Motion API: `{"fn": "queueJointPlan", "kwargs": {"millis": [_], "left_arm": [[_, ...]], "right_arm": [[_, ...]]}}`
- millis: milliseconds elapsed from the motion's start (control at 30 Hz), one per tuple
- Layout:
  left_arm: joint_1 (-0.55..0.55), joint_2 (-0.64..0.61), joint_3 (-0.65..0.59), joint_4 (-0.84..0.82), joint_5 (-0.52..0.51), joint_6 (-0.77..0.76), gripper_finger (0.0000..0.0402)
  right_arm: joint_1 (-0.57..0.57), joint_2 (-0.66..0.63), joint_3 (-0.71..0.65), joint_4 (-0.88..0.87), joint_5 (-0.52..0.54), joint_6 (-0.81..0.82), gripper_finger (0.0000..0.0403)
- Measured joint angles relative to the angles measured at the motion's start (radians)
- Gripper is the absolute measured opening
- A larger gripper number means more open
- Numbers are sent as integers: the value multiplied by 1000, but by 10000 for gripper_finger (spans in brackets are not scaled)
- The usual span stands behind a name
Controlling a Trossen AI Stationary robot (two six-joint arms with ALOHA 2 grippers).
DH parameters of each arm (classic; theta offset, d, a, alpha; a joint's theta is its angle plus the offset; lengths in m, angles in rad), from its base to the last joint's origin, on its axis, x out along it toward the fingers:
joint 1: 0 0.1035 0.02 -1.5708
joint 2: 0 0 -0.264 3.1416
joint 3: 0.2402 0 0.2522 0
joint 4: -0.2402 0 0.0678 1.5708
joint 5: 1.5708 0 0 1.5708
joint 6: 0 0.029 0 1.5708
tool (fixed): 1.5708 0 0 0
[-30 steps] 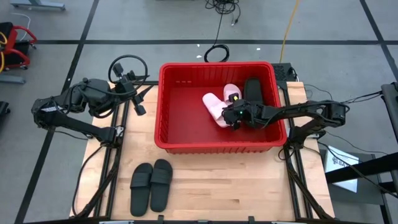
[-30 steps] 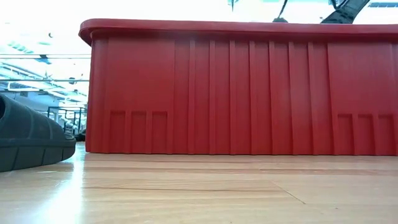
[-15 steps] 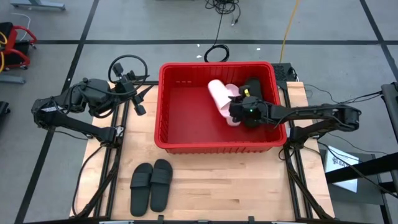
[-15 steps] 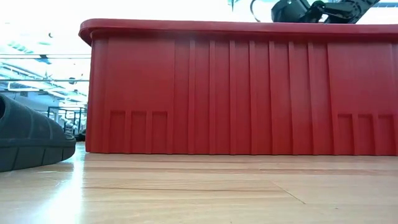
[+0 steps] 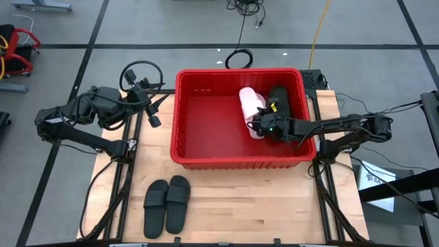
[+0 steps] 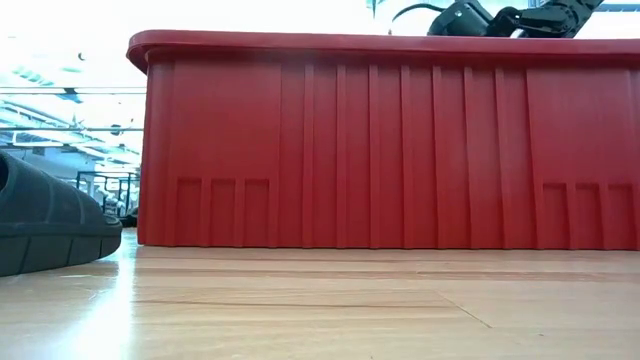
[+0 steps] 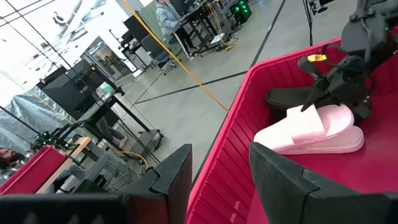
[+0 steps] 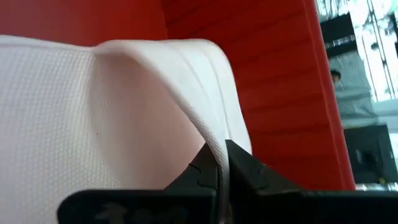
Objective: Pick and place slides into bin
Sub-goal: Put the pink slide into the red organizer bin
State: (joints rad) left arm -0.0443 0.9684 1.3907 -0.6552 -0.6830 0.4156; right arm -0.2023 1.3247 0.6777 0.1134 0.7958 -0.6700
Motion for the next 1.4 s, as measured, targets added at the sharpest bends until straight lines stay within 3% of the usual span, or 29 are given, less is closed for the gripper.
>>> {"fn": "queueJointPlan", "kwargs": {"millis": [167, 600, 767, 1100, 1400], "left_arm": [[0, 0, 0, -7, 0, 0, 168], [0, 0, 0, -7, 0, 3, 168], [0, 0, 0, -7, 0, 4, 168], [0, 0, 0, -7, 0, 4, 168], [0, 0, 0, -7, 0, 4, 168]], "right_arm": [[16, 0, 0, -53, 92, 52, 0], [17, -3, 0, -189, 159, 164, 0], [13, -3, 1, -202, 78, 217, 3], [13, -4, 3, -331, 33, 296, 39], [13, -21, 1, -361, -38, 307, 95]]}}
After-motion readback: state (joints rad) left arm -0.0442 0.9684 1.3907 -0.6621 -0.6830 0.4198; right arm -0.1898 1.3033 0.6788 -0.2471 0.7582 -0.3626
